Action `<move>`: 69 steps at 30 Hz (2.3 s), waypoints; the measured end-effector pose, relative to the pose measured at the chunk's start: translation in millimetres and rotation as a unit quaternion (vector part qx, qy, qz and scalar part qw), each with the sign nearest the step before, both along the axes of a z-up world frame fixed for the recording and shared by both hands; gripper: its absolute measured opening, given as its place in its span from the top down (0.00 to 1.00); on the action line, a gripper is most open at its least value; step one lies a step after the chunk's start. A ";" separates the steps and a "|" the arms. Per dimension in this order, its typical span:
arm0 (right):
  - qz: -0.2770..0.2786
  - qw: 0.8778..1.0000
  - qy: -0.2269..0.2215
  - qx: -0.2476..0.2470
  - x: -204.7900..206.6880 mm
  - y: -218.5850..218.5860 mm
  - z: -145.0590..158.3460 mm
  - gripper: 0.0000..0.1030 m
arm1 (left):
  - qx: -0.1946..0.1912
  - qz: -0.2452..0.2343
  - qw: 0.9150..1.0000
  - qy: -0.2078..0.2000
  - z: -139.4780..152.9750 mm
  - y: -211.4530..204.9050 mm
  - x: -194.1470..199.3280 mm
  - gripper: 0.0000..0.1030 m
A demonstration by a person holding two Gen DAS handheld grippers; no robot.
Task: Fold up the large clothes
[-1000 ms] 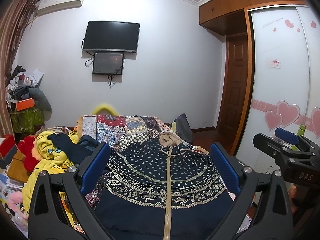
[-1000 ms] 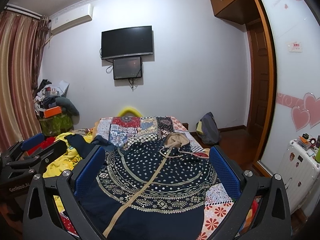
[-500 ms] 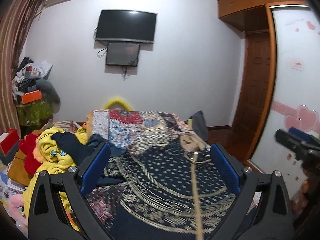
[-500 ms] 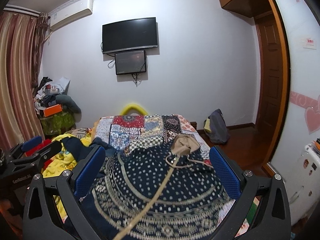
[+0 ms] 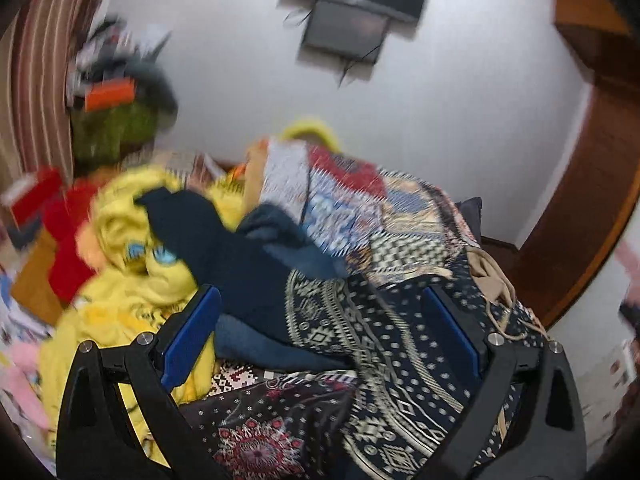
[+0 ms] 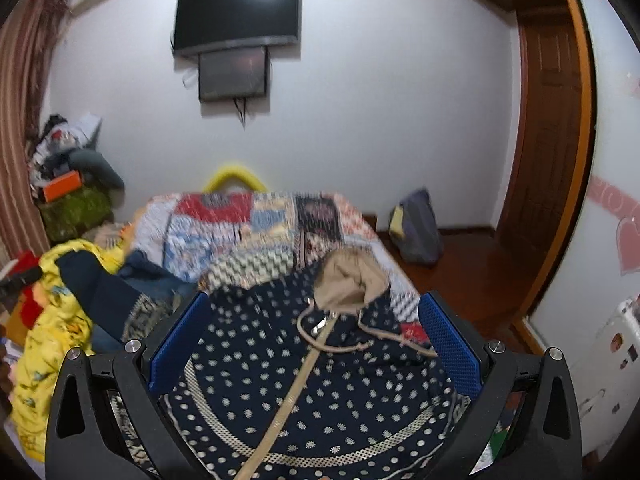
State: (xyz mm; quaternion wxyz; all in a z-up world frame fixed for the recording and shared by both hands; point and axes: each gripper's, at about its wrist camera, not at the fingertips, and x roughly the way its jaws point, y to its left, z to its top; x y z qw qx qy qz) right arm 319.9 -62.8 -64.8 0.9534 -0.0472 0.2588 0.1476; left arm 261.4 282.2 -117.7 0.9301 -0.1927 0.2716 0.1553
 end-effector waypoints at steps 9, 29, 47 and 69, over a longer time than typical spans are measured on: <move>-0.006 0.996 0.081 -0.025 40.8 5.2 -48.9 0.00 | -0.095 0.033 0.990 0.097 -92.8 96.2 53.8 0.09; -0.011 0.989 0.146 -0.031 73.5 3.4 -95.4 0.00 | -0.100 0.067 0.977 0.177 -160.3 153.9 125.0 0.95; -0.009 0.993 0.117 0.024 53.8 -60.9 -23.8 0.00 | 0.110 -0.172 0.979 -0.013 68.7 -97.5 137.7 0.98; 0.036 0.990 0.122 -0.067 9.6 -61.0 -45.6 0.00 | 0.032 -0.374 0.895 0.240 -128.5 -287.5 90.7 0.81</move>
